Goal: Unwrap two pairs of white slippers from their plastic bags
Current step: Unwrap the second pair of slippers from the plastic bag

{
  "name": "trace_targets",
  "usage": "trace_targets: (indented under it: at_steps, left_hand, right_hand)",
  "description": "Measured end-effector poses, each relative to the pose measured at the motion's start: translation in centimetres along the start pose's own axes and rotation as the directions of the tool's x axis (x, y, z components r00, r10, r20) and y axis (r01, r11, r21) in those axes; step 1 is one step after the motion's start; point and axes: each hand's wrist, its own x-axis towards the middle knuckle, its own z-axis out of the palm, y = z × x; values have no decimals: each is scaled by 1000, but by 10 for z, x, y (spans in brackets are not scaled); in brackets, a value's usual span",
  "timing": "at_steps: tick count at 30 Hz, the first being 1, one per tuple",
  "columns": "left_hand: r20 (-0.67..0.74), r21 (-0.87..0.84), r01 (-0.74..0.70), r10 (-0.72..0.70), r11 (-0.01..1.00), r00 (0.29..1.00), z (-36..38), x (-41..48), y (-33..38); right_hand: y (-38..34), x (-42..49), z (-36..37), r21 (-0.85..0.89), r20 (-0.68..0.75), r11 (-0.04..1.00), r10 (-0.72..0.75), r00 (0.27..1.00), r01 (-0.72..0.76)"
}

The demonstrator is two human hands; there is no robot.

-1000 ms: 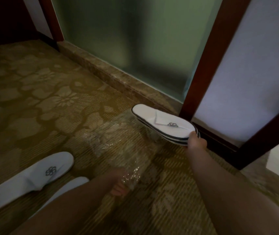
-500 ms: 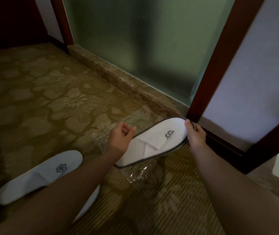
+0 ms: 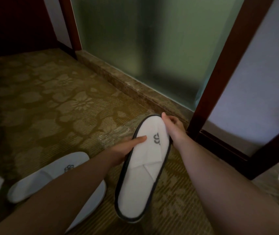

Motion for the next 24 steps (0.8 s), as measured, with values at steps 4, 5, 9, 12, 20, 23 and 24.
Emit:
trace_targets:
  at_steps: [4, 5, 9, 12, 20, 23, 24]
  left_hand:
    - [-223, -66, -152, 134, 986, 965, -9, 2, -4]
    - [-275, -78, -175, 148, 981, 950, -10, 2, -4]
    - [-433, -93, -219, 159, 971, 887, -12, 3, -1]
    - [-501, -125, -237, 145, 963, 853, -12, 3, 1]
    - [-493, -157, -172, 74, 972, 867, -27, 13, 0]
    - [-525, -34, -172, 129, 984, 841, -32, 16, -4]
    - [-551, -9, -164, 132, 986, 824, -34, 19, -6]
  right_hand:
    - [-4, -5, 10, 50, 36, 999, -17, 999, 15]
    - [-4, -5, 12, 37, 84, 999, -18, 996, 15]
    - [-3, -14, 23, -35, 315, 999, 26, 949, -16]
    - [0, -17, 30, -120, 398, 993, 30, 917, 20]
    - [14, -7, 33, 75, 318, 993, 64, 946, -92]
    - [19, -2, 34, 121, 287, 986, 76, 955, -115]
    - [20, -1, 35, 114, 258, 987, 78, 963, -111]
